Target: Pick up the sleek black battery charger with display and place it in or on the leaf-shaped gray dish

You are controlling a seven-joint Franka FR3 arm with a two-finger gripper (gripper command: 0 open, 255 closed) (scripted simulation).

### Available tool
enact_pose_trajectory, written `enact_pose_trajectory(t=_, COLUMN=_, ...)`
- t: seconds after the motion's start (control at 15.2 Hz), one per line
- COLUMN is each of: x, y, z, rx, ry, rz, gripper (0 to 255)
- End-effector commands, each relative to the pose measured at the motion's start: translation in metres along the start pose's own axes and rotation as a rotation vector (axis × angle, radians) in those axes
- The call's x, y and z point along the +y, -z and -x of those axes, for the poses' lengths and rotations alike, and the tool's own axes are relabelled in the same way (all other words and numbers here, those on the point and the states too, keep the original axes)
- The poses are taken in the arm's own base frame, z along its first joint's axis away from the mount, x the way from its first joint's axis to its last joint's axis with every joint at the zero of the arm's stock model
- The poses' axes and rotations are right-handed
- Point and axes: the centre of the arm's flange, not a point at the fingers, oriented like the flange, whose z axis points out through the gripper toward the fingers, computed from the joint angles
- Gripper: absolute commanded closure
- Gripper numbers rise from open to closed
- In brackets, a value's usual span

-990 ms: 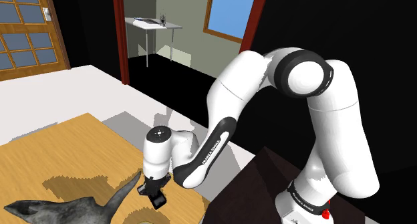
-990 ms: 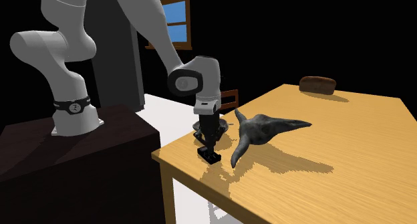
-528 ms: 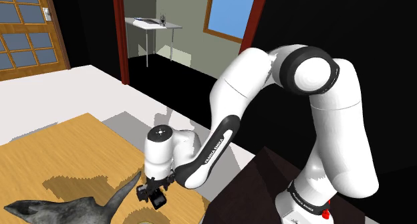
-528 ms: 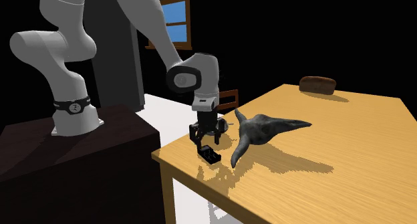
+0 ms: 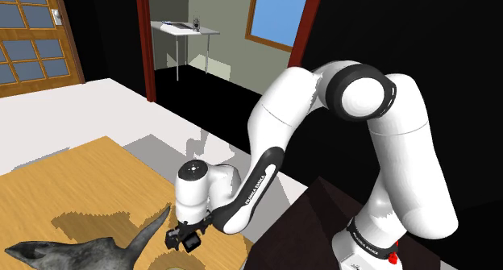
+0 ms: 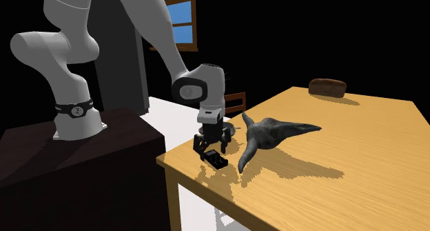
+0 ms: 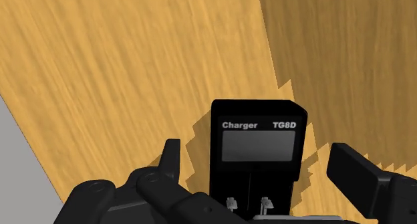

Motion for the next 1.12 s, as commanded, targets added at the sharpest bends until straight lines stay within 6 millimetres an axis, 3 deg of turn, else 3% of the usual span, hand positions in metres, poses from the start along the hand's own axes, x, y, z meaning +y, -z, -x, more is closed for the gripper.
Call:
enact_pose_trajectory(t=0.0, x=0.0014, y=-0.0043, z=-0.0003, rx=0.0, ry=0.0, rz=0.0, gripper=0)
enact_pose_trajectory(t=0.46, x=0.0014, y=-0.0043, z=-0.0003, rx=0.0, ry=0.0, rz=0.0, gripper=0)
enact_pose_trajectory(t=0.53, x=0.0014, y=-0.0043, z=-0.0003, rx=0.0, ry=0.0, rz=0.0, gripper=255)
enact_pose_trajectory(t=1.06, x=0.0015, y=-0.0043, z=0.0015, rx=0.0, ry=0.0, rz=0.0, gripper=255)
